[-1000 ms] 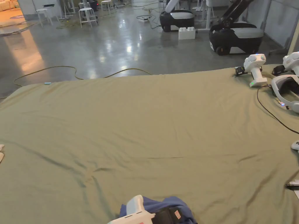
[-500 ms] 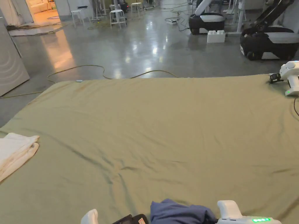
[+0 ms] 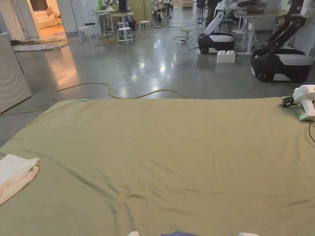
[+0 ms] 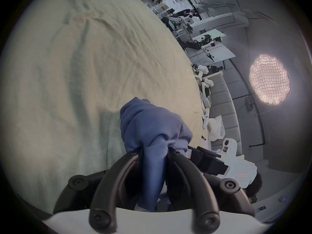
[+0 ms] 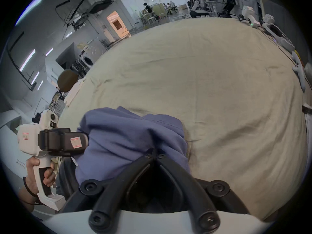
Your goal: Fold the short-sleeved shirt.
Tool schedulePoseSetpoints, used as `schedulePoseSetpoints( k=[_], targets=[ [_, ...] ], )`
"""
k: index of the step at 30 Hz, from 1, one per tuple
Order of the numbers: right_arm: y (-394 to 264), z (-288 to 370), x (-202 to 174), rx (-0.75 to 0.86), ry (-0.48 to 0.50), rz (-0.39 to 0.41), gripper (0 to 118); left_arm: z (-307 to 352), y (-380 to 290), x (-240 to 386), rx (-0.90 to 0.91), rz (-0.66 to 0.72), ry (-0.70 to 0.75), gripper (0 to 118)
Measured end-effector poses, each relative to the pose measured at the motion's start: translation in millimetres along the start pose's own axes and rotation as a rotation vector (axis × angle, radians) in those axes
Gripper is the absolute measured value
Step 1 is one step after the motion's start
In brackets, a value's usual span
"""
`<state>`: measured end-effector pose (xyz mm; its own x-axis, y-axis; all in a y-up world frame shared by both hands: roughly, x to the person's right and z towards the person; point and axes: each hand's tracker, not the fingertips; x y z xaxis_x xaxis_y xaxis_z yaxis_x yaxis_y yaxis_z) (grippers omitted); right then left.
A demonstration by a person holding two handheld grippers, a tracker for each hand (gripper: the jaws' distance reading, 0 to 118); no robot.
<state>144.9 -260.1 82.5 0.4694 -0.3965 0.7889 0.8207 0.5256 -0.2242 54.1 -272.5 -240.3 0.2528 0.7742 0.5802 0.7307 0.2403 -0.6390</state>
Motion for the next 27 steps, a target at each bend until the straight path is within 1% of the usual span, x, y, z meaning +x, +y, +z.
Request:
schedulePoseSetpoints(
  k=[2,4,5,6,9,11,12,13,15,16,17,18,19,20,21,23,24,25,27],
  targets=[
    [-6,20,-1,0.059,0.034,-0.003,0,18,8,-5,0.052,0.044,-0.039,25],
    [-12,45,-1,0.092,0.089,-0.010,0,54,26,-17,0.121,0.111,-0.130,24],
    [-14,54,1,0.097,0.089,-0.012,0,77,35,-22,0.193,0.110,-0.141,24],
    [-17,62,3,0.097,0.086,-0.016,0,103,49,-31,0.218,0.087,-0.121,24],
    [-24,79,6,0.103,0.088,-0.055,0,180,87,-65,0.261,0.048,0.063,24],
    [-29,81,12,0.091,0.092,-0.085,0,223,110,-91,0.272,0.048,0.221,24],
    [-30,79,20,0.078,0.101,-0.101,0,244,120,-103,0.292,0.054,0.322,24],
    [-30,77,22,0.054,0.114,-0.105,0,255,129,-115,0.282,0.063,0.394,24],
    [-31,74,18,0.055,0.111,-0.109,0,265,141,-134,0.288,0.098,0.482,24],
    [-30,71,21,0.055,0.109,-0.108,0,264,145,-141,0.292,0.094,0.500,24],
    [-28,69,19,0.053,0.112,-0.107,0,263,149,-146,0.299,0.091,0.514,28],
    [-26,70,15,0.053,0.120,-0.106,0,259,152,-148,0.296,0.100,0.520,45],
    [-24,72,12,0.057,0.129,-0.101,0,256,154,-149,0.292,0.100,0.546,68],
    [-20,75,4,0.062,0.134,-0.092,0,255,155,-145,0.310,0.073,0.640,84],
    [-18,80,1,0.071,0.134,-0.076,0,256,158,-141,0.309,0.037,0.740,92],
    [-15,90,-4,0.105,0.112,-0.035,0,269,156,-123,0.340,-0.060,0.875,92],
    [-15,98,-8,0.121,0.105,-0.026,0,276,153,-109,0.360,-0.119,0.922,92],
    [-15,103,-9,0.137,0.103,-0.026,0,285,145,-94,0.403,-0.186,0.899,92],
    [-15,113,-8,0.187,0.108,-0.041,0,303,124,-58,0.466,-0.313,0.757,92]
  ],
)
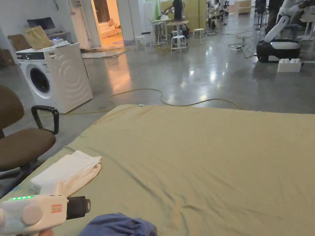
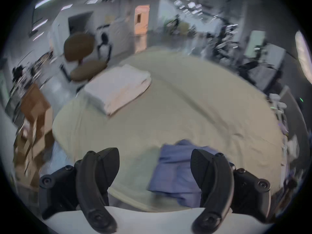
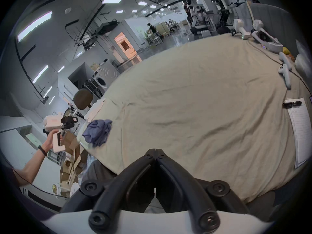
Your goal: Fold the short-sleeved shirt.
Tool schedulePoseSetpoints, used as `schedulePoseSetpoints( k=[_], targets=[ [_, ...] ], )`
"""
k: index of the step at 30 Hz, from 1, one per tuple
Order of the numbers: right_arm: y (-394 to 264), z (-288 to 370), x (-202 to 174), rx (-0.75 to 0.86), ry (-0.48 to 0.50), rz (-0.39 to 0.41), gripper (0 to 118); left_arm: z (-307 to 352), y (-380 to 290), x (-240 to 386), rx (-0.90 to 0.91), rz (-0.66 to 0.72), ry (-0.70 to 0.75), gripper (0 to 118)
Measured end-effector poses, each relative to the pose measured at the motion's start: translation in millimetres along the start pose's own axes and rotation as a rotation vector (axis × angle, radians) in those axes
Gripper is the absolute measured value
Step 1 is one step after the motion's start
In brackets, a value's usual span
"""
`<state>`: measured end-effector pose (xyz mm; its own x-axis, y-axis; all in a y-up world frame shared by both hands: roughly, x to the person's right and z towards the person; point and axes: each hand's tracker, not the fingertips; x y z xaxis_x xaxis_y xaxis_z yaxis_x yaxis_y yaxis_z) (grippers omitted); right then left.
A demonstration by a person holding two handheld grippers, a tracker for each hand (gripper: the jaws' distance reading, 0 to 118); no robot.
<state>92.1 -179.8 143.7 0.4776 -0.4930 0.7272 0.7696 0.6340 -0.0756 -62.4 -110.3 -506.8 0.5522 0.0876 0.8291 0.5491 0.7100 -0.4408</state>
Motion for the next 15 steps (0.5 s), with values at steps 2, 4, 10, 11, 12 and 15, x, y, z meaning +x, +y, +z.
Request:
schedulePoseSetpoints(
  k=[2,4,10,11,12,15],
  targets=[
    [4,12,-7,0.076,-0.002,-0.019,0,51,-4,31,0.166,-0.079,-0.032,92],
    [10,26,-17,0.167,-0.029,0.013,0,100,-15,65,0.398,-0.155,0.055,92],
    [26,95,-53,0.499,-0.108,0.254,0,205,-41,149,0.735,-0.160,-0.150,91],
    [27,108,-59,0.571,-0.098,0.282,0,214,-45,161,0.752,-0.182,-0.181,91],
    [28,121,-64,0.607,-0.067,0.297,0,223,-45,175,0.761,-0.206,-0.209,90],
    [36,148,-82,0.676,-0.137,0.345,0,244,-61,212,0.796,-0.270,-0.218,78]
  ],
)
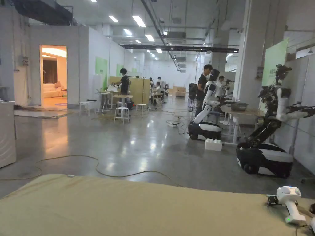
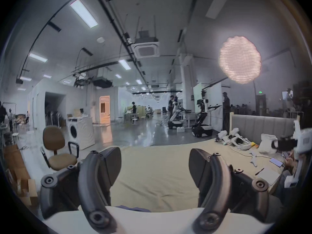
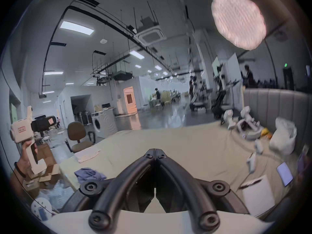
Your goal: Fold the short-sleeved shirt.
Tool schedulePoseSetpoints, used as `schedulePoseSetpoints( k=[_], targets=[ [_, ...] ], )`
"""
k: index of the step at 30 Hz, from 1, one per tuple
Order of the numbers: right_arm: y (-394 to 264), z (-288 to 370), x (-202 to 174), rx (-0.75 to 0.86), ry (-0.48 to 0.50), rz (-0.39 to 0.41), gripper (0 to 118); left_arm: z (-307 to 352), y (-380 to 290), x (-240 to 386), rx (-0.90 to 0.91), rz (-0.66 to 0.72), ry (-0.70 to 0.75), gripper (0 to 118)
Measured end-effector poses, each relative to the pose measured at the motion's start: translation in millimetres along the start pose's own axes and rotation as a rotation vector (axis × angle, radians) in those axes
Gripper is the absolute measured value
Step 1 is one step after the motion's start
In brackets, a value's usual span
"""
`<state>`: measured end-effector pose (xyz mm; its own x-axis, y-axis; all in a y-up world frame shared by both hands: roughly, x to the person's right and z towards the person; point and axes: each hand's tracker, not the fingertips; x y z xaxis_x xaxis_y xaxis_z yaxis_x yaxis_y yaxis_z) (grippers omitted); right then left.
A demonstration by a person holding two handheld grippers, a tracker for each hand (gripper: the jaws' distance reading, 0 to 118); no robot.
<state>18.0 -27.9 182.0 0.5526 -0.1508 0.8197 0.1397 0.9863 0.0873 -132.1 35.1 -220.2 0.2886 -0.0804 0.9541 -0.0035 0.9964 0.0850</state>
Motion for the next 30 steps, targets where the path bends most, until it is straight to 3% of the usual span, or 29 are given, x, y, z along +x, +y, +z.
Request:
schedulePoseSetpoints(
  k=[2,3,4,6,9,13,23,30],
  targets=[
    [10,6,0,0.006,-0.047,0.039,0,3,-3,15,0.008,-0.066,0.031,56],
    [13,9,0,0.014,-0.067,0.054,0,5,-3,25,0.004,-0.096,0.063,28],
    [15,14,1,0.018,-0.076,0.057,0,7,-2,33,-0.004,-0.099,0.048,8],
    [18,20,2,0.037,-0.102,0.050,0,9,-4,35,0.008,-0.085,0.035,0],
    [17,30,3,0.071,-0.121,0.046,0,12,0,34,-0.007,0.000,-0.041,0],
    [19,31,4,0.060,-0.156,0.069,0,12,3,36,0.003,-0.017,0.018,0],
    [26,27,1,0.072,-0.172,0.106,0,11,9,34,0.014,0.043,-0.031,0],
    [28,26,3,0.073,-0.166,0.090,0,14,11,34,0.015,0.075,-0.065,0]
  ],
)
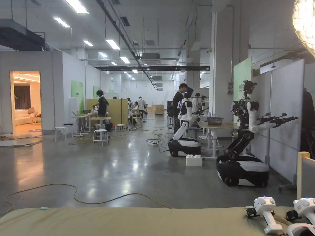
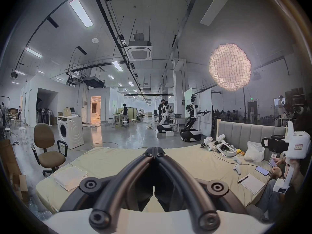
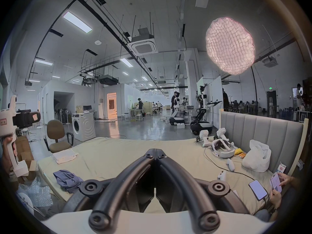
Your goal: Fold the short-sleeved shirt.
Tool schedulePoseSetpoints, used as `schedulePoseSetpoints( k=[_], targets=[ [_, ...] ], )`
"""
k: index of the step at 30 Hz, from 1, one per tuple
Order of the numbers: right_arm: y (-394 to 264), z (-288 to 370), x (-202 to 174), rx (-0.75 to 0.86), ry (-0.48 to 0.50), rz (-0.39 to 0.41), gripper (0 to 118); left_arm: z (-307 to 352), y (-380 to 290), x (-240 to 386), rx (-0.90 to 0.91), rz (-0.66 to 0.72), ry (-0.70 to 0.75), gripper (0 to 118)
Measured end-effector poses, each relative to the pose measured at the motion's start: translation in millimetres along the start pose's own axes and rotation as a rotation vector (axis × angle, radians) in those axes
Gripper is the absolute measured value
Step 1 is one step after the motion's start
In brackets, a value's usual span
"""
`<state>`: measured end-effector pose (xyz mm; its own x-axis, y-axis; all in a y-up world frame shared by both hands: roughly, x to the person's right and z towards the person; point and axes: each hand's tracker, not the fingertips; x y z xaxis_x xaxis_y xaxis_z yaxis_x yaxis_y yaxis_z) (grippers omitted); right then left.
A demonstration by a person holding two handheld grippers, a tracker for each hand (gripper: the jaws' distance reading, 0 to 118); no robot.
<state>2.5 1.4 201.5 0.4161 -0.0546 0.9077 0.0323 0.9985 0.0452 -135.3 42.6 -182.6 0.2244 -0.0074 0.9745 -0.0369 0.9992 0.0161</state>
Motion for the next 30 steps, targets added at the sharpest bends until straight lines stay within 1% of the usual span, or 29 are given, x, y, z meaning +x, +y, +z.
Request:
schedulePoseSetpoints(
  k=[5,6,7,8,9,10,11,12,14,15,16,17,20,23,30],
  targets=[
    [0,-1,2,-0.005,0.012,-0.005,0,-1,0,1,-0.010,-0.017,0.010,0],
    [0,-2,2,-0.007,0.012,-0.003,2,-2,-1,1,-0.010,-0.020,0.014,8],
    [0,-2,1,-0.006,0.008,0.001,11,-2,-2,2,-0.009,-0.022,0.019,21],
    [-1,-2,1,-0.007,0.001,0.008,30,-2,-2,1,-0.010,-0.026,0.013,40],
    [-1,-2,1,-0.005,-0.008,0.013,66,-3,-2,1,-0.011,-0.034,0.001,71],
    [-1,-3,1,-0.004,-0.011,0.014,84,-4,-2,2,-0.015,-0.039,0.001,88],
    [-2,-5,2,-0.009,-0.015,0.011,91,-5,-2,3,-0.021,-0.043,0.003,99],
    [-4,-5,3,-0.005,-0.016,0.002,93,-6,-3,4,-0.025,-0.046,0.012,104],
    [-4,-5,4,0.010,-0.005,-0.019,94,-6,-4,3,-0.017,-0.045,0.017,105],
    [-3,-5,5,0.008,-0.003,-0.030,104,-4,-4,3,-0.008,-0.039,0.017,111],
    [-2,-5,3,0.009,-0.003,-0.038,113,-4,-4,2,-0.002,-0.030,0.014,112],
    [-2,-4,3,0.012,0.000,-0.044,118,-3,-4,2,0.007,-0.021,0.017,112],
    [-2,-5,3,0.044,0.014,-0.054,118,-1,-3,0,0.022,-0.008,0.036,112],
    [-1,-9,2,0.051,0.014,-0.046,118,0,-3,-3,0.023,0.009,0.043,112],
    [-10,-9,7,0.024,0.033,-0.037,118,1,-4,-6,0.021,0.032,0.044,112]
  ],
)
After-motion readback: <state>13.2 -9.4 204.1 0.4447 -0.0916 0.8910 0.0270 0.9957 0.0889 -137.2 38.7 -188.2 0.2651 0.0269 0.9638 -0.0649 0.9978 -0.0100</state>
